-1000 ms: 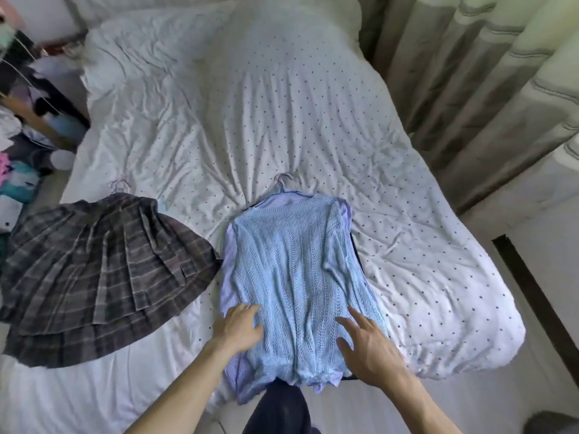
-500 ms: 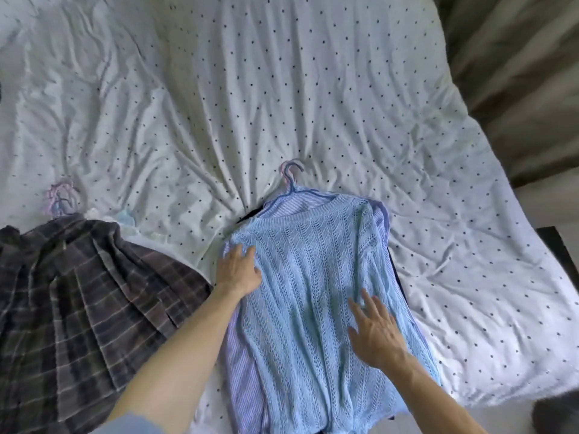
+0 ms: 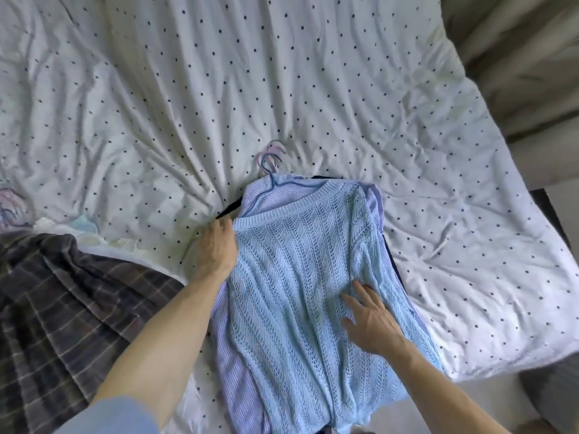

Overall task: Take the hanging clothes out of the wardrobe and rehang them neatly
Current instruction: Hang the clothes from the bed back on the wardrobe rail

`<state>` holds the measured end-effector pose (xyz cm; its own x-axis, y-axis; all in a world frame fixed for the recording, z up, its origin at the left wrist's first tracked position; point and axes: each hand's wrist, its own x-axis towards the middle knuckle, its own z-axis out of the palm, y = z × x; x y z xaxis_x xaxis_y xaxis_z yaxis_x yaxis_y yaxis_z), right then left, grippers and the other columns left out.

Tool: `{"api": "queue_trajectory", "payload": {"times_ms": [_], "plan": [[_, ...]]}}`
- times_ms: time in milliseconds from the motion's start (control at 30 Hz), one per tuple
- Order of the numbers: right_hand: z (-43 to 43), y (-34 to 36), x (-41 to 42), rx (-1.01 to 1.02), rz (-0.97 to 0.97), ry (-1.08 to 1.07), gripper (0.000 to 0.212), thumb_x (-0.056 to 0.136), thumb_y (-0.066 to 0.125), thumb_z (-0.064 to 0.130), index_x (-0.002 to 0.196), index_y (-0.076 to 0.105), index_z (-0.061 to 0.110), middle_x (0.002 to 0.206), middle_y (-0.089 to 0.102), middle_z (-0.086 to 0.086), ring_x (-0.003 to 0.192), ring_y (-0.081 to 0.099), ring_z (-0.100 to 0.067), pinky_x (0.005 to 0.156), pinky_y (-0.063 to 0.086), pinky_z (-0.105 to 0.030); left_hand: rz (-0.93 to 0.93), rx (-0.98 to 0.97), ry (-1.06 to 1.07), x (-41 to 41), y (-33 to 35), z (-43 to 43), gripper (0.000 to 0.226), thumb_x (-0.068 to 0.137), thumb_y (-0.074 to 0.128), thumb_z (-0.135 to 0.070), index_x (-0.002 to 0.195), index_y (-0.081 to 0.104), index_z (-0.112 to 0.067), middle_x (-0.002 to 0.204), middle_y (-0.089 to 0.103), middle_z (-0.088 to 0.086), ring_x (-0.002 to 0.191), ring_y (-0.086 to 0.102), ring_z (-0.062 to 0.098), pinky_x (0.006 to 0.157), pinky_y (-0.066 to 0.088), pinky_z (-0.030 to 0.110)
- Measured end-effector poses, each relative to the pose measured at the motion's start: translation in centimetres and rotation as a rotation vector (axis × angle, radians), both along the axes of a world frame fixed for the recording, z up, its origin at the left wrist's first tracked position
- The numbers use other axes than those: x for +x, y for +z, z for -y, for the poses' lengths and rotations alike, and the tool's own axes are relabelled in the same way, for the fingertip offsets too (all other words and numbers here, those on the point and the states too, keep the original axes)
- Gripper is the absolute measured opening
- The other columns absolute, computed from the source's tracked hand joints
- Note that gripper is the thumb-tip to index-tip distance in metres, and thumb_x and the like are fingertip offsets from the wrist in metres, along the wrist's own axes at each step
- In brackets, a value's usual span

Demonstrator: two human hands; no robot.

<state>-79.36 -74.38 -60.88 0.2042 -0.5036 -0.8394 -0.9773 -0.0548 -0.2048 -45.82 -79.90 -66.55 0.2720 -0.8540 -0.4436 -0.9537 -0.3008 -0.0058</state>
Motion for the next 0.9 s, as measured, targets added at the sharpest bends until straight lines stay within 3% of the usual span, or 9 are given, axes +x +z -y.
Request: {"api": "queue_trajectory", "payload": {"times_ms": [100, 167, 333, 433, 533, 600, 733, 800, 900], "plan": [[0.2, 1.1, -0.3, 0.017, 0.032, -0.058, 0.057, 0.101, 0.044, 0.046, 0.154, 0.025, 0.037, 0.165, -0.001, 0.008, 0.153, -0.002, -0.018, 0.122, 0.002, -0.053, -0.084, -0.097, 0.028, -0.7, 1.3, -1.6, 0.016, 0.094, 0.060, -0.012, 0.109, 0.056, -0.007, 0.107, 0.061, 0.016, 0.088, 0.062, 0.033, 0.072, 0.049, 0.041], [0.2, 2.7, -0.3, -0.003, 0.065, -0.071, 0.051, 0.103, 0.042, 0.043, 0.152, 0.031, 0.034, 0.164, 0.016, 0.008, 0.152, 0.013, -0.014, 0.121, 0.003, -0.046, -0.122, -0.125, 0.063, -1.2, 2.6, -2.7, 0.022, 0.088, 0.066, -0.004, 0.107, 0.057, -0.005, 0.106, 0.060, 0.016, 0.088, 0.061, 0.034, 0.069, 0.049, 0.040], [-1.7, 7.1, -0.7, 0.056, 0.087, -0.139, 0.045, 0.104, 0.039, 0.045, 0.142, 0.048, 0.023, 0.154, 0.042, 0.001, 0.128, 0.052, -0.010, 0.109, 0.036, -0.033, -0.278, -0.220, 0.184, -3.1, 6.4, -5.3, 0.014, 0.090, 0.062, -0.003, 0.102, 0.056, -0.003, 0.099, 0.061, 0.018, 0.089, 0.060, 0.038, 0.069, 0.048, 0.046], [-3.1, 9.8, -0.5, 0.061, 0.200, -0.292, 0.070, 0.091, 0.031, 0.071, 0.134, 0.053, 0.020, 0.149, 0.048, -0.002, 0.119, 0.058, -0.011, 0.105, 0.044, -0.033, -0.400, -0.261, 0.216, -6.1, 10.0, -7.4, 0.015, 0.100, 0.049, -0.012, 0.112, 0.052, -0.003, 0.103, 0.059, 0.016, 0.080, 0.061, 0.036, 0.061, 0.040, 0.038], [-4.3, 12.2, -0.6, 0.009, 0.344, -0.466, 0.101, 0.068, 0.028, 0.093, 0.133, 0.054, 0.019, 0.135, 0.059, -0.001, 0.113, 0.061, -0.010, 0.100, 0.048, -0.029, -0.483, -0.304, 0.082, -10.0, 13.4, -10.8, 0.013, 0.102, 0.048, -0.016, 0.111, 0.052, -0.006, 0.088, 0.056, 0.005, 0.062, 0.050, 0.017, 0.053, 0.031, 0.021], [-5.2, 14.0, -0.7, -0.040, 0.402, -0.557, 0.101, 0.065, 0.032, 0.097, 0.130, 0.055, 0.024, 0.125, 0.065, 0.002, 0.106, 0.065, -0.011, 0.097, 0.051, -0.034, -0.557, -0.284, -0.023, -12.7, 15.6, -13.4, 0.011, 0.104, 0.044, -0.017, 0.112, 0.048, -0.010, 0.088, 0.053, 0.001, 0.066, 0.048, 0.016, 0.056, 0.036, 0.020], [-8.2, 16.0, -1.2, -0.099, 0.500, -0.785, 0.049, 0.091, 0.061, 0.054, 0.124, 0.053, 0.019, 0.111, 0.071, 0.002, 0.082, 0.073, -0.010, 0.072, 0.054, -0.030, -0.617, -0.212, -0.233, -18.2, 18.3, -18.6, 0.017, 0.102, 0.032, -0.015, 0.117, 0.039, -0.016, 0.099, 0.048, -0.001, 0.082, 0.048, 0.014, 0.066, 0.040, 0.020], [-10.3, 16.6, -2.2, -0.221, 0.531, -0.886, 0.030, 0.093, 0.067, 0.034, 0.114, 0.059, 0.013, 0.098, 0.074, 0.000, 0.074, 0.072, -0.008, 0.065, 0.054, -0.028, -0.613, -0.238, -0.364, -20.6, 18.9, -20.8, 0.015, 0.094, 0.033, -0.019, 0.108, 0.038, -0.022, 0.096, 0.054, 0.002, 0.084, 0.057, 0.022, 0.071, 0.048, 0.034], [-14.3, 18.0, -4.9, -0.325, 0.566, -1.026, 0.011, 0.088, 0.068, 0.014, 0.096, 0.062, 0.008, 0.083, 0.069, -0.005, 0.059, 0.064, -0.004, 0.059, 0.055, -0.026, -0.571, -0.205, -0.463, -23.7, 20.8, -23.4, 0.022, 0.095, 0.027, -0.028, 0.110, 0.042, -0.020, 0.104, 0.056, 0.004, 0.098, 0.059, 0.028, 0.081, 0.044, 0.040]]}}
